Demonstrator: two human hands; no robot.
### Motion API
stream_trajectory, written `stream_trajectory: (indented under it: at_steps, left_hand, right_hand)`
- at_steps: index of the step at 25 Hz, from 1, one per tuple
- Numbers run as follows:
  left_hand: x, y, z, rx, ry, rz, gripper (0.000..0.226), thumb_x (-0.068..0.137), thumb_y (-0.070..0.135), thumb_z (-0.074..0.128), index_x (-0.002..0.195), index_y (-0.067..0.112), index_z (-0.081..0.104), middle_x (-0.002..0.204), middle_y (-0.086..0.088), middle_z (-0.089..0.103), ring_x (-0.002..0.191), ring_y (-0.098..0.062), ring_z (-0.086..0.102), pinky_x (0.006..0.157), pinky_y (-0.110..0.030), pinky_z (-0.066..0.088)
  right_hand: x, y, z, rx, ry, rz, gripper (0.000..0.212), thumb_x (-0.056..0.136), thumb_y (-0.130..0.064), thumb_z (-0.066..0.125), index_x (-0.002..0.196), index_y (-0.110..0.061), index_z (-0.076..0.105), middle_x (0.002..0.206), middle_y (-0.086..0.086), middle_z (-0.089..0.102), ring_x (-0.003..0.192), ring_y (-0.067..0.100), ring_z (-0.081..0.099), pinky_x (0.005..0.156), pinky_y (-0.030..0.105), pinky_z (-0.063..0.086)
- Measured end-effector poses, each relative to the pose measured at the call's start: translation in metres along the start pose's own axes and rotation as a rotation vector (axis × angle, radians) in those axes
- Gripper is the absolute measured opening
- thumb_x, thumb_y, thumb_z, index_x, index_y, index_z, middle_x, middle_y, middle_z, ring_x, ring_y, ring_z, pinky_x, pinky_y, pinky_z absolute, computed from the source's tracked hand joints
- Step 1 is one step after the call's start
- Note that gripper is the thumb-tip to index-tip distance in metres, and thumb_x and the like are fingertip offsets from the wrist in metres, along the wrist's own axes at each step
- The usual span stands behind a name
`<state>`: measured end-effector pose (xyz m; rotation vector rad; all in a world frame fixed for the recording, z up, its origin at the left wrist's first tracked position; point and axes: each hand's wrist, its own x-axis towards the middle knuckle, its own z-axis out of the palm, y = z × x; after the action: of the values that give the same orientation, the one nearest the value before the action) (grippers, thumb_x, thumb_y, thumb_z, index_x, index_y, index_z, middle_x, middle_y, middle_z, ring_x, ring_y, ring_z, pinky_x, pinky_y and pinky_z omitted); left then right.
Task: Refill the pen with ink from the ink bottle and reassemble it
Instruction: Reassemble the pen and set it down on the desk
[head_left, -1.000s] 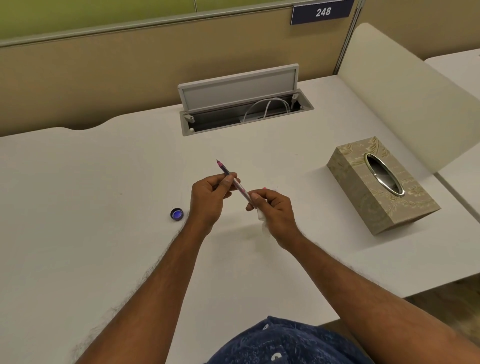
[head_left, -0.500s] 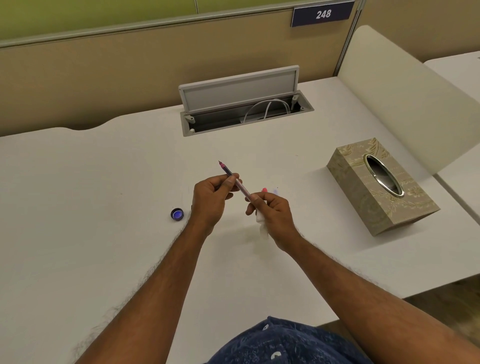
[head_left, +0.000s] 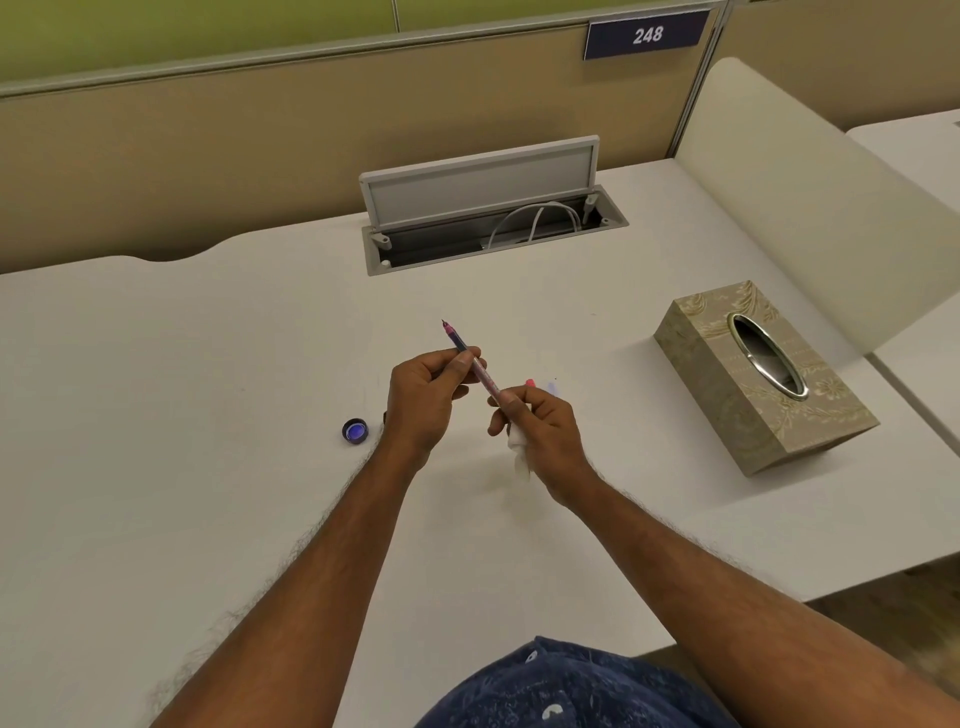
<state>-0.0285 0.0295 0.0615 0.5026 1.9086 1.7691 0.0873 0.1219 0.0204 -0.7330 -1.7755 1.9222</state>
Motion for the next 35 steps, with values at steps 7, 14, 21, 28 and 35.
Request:
stream_trajectory:
  at_steps: [7,14,21,28,35]
  left_hand:
    - [0.0003,-0.0003,0.0022,0.022,0.022,-0.015,0.016,0.095,0.021,0.057,0.094,0.020,0.072,0.094,-0.001,0.074,0.089,-0.015,0.071,0.079,-0.029,0.055]
    - [0.0008,-0.0014,0.0029,0.007,0.030,-0.007,0.015,0.094,0.023,0.058,0.090,0.025,0.072,0.091,0.002,0.075,0.086,-0.014,0.071,0.075,-0.026,0.054]
    - [-0.0006,-0.0024,0.0061,0.008,0.028,-0.015,0.015,0.093,0.025,0.060,0.090,0.023,0.074,0.090,0.002,0.075,0.083,-0.010,0.071,0.075,-0.025,0.054]
    - [-0.0021,-0.0028,0.0077,0.002,0.028,-0.022,0.015,0.092,0.026,0.061,0.088,0.024,0.075,0.089,0.003,0.076,0.085,-0.013,0.072,0.074,-0.025,0.053]
    - [-0.0032,-0.0065,0.0095,0.017,0.037,-0.034,0.013,0.091,0.027,0.063,0.087,0.024,0.075,0.083,0.006,0.076,0.080,-0.009,0.072,0.070,-0.021,0.052]
  right_hand:
    - [-0.0048,-0.0026,0.0039,-0.077,0.064,-0.048,0.022,0.084,-0.020,0.074,0.099,-0.014,0.059,0.079,0.004,0.068,0.065,0.010,0.064,0.056,0.023,0.050]
    - [-0.0032,0.0008,0.0047,-0.092,0.049,-0.046,0.020,0.098,-0.022,0.055,0.089,-0.006,0.064,0.069,0.004,0.071,0.065,0.011,0.060,0.109,0.043,0.034]
    - [-0.0072,-0.0007,0.0048,-0.096,0.063,-0.066,0.020,0.089,-0.026,0.069,0.103,-0.013,0.061,0.070,0.000,0.068,0.063,0.006,0.062,0.062,0.015,0.047]
    - [-0.0060,0.0026,0.0043,-0.048,0.050,-0.061,0.023,0.099,-0.023,0.052,0.089,-0.007,0.065,0.067,0.005,0.071,0.068,0.009,0.062,0.116,0.027,0.023]
    - [-0.0081,0.0042,0.0056,-0.081,0.082,-0.085,0.022,0.086,-0.023,0.073,0.097,-0.009,0.060,0.071,-0.011,0.067,0.065,0.006,0.065,0.063,0.015,0.051]
